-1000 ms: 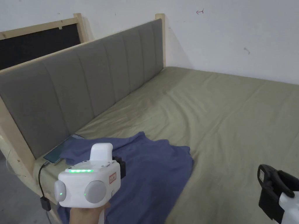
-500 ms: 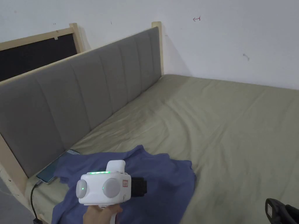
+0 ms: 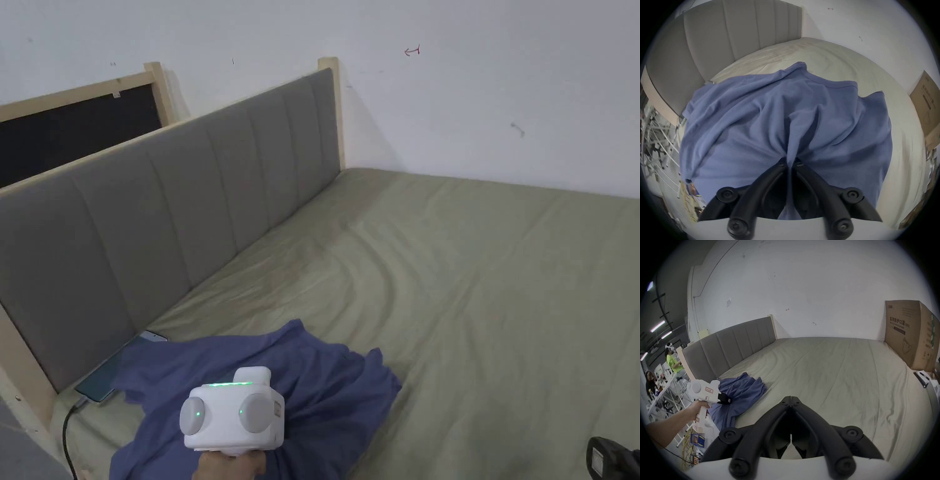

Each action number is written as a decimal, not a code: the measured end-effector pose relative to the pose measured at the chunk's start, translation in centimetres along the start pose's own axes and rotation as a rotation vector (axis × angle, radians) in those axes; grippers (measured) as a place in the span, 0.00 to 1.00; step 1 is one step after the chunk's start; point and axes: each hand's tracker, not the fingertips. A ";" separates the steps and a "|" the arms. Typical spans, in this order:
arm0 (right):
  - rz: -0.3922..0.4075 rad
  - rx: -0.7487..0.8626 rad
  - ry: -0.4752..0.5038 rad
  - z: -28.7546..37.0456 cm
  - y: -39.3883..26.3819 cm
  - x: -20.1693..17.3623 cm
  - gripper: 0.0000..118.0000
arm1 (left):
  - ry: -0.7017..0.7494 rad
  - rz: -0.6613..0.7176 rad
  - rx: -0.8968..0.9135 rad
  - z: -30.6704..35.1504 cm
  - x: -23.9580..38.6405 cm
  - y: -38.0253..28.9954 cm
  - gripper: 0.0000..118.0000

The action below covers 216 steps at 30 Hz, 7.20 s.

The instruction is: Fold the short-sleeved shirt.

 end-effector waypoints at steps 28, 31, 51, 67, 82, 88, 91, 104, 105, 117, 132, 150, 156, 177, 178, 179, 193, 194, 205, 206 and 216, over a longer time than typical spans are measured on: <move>-0.200 0.193 -0.161 9.2 2.5 7.6 0.00 | -0.388 -0.180 0.469 26.8 10.5 9.8 0.00; -0.226 0.221 -0.191 10.6 2.5 8.8 0.00 | -0.513 -0.259 0.515 30.2 14.5 10.0 0.00; -0.402 0.275 -0.475 19.4 -0.9 18.8 0.00 | -0.731 -0.589 -0.147 12.0 39.7 -10.8 0.00; -0.388 0.223 -0.448 18.5 -1.1 19.0 0.00 | -0.732 -0.441 -0.048 11.1 36.7 -9.6 1.00; -0.237 0.164 -0.288 15.8 0.3 13.4 0.00 | -0.448 -0.431 0.199 19.5 21.9 -8.9 0.08; -0.180 0.118 -0.264 14.5 0.3 11.4 0.00 | -0.461 -0.211 0.146 18.6 14.7 -9.6 0.00; -0.160 0.102 -0.264 13.7 0.3 10.8 0.00 | -0.407 -0.223 0.156 17.9 12.7 -9.8 0.00; -0.132 -0.033 -0.272 8.6 -0.4 11.3 0.00 | -0.331 -0.240 0.028 7.9 14.0 -2.1 0.88; -0.130 -0.045 -0.273 8.1 -0.6 11.5 0.00 | -0.324 -0.213 0.003 6.7 14.5 -1.1 0.88; -0.165 -0.176 -0.282 3.2 -2.0 14.3 0.00 | -0.275 -0.196 -0.162 -3.6 19.2 4.2 0.77; -0.239 -0.228 -0.214 1.9 -2.0 18.0 0.00 | -0.201 -0.325 0.003 0.0 20.3 2.3 0.02; -0.060 -0.542 -0.194 -15.3 4.7 30.2 0.82 | -0.283 -0.383 0.147 11.8 17.3 -0.4 0.02; -0.098 -0.693 -0.164 -22.6 2.6 31.2 0.67 | -0.245 -0.400 0.126 10.0 16.7 -0.4 0.02; -0.013 -0.658 -0.197 -20.5 5.3 29.7 0.00 | -0.241 -0.369 0.151 11.3 15.3 1.7 0.02; -0.033 -0.631 -0.201 -19.0 6.5 29.7 0.00 | -0.234 -0.384 0.169 11.8 15.3 2.0 0.02; -0.044 -0.608 -0.210 -18.1 7.5 30.0 0.00 | -0.227 -0.391 0.173 12.4 15.3 2.4 0.02; -0.177 -0.148 -0.182 4.2 24.1 33.2 0.00 | -0.294 -0.377 0.467 25.1 13.6 10.3 0.02; -0.152 -0.134 -0.189 5.5 25.1 32.7 0.00 | -0.293 -0.395 0.499 26.4 14.0 10.9 0.02; -0.085 0.025 -0.260 13.6 34.6 29.9 0.00 | -0.291 -0.416 0.758 36.6 17.1 19.7 0.02; -0.086 0.043 -0.264 13.6 35.7 29.8 0.00 | -0.287 -0.417 0.766 37.0 17.4 20.6 0.02; -0.105 0.115 -0.304 11.5 46.9 28.2 0.00 | -0.243 -0.358 0.833 38.2 22.3 34.2 0.02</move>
